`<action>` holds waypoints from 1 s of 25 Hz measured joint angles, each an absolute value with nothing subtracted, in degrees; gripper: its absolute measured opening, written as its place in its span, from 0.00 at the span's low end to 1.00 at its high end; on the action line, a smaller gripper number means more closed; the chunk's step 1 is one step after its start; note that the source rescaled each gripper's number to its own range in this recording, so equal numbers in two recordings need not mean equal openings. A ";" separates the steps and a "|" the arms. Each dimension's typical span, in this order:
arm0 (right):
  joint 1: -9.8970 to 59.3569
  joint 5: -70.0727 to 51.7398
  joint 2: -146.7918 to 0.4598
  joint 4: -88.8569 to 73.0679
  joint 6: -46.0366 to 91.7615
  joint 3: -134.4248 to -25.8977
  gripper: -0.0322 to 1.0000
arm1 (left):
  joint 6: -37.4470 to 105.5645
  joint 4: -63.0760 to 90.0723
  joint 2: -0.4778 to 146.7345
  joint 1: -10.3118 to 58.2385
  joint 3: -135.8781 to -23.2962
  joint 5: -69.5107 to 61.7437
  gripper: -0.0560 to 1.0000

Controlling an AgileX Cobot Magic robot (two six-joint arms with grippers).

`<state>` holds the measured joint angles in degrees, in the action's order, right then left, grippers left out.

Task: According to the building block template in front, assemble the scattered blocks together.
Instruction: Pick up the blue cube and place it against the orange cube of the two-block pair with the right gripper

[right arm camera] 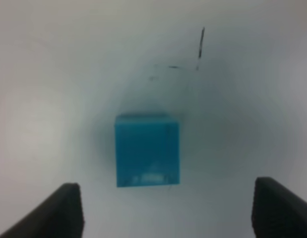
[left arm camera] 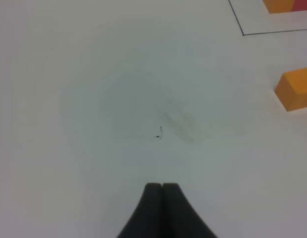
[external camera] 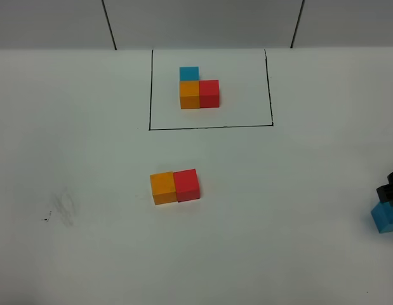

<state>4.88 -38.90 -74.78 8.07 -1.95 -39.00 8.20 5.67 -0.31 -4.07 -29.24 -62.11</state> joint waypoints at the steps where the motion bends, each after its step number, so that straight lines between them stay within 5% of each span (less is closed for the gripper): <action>1: 4.88 -38.64 -74.78 8.07 -1.95 -39.00 0.70 | 8.20 5.67 -0.31 -4.07 -29.24 -62.11 0.05; 13: 4.88 -35.72 -74.78 7.97 -1.95 -39.00 0.71 | 8.20 5.67 -0.31 -4.07 -29.24 -62.11 0.05; 20: 4.88 -35.30 -74.84 7.90 -2.15 -39.00 0.96 | 8.20 5.67 -0.31 -4.07 -29.24 -62.11 0.05; 25: 4.88 -34.88 -77.60 7.90 -3.57 -38.89 1.00 | 8.20 5.67 -0.31 -4.07 -29.24 -62.11 0.05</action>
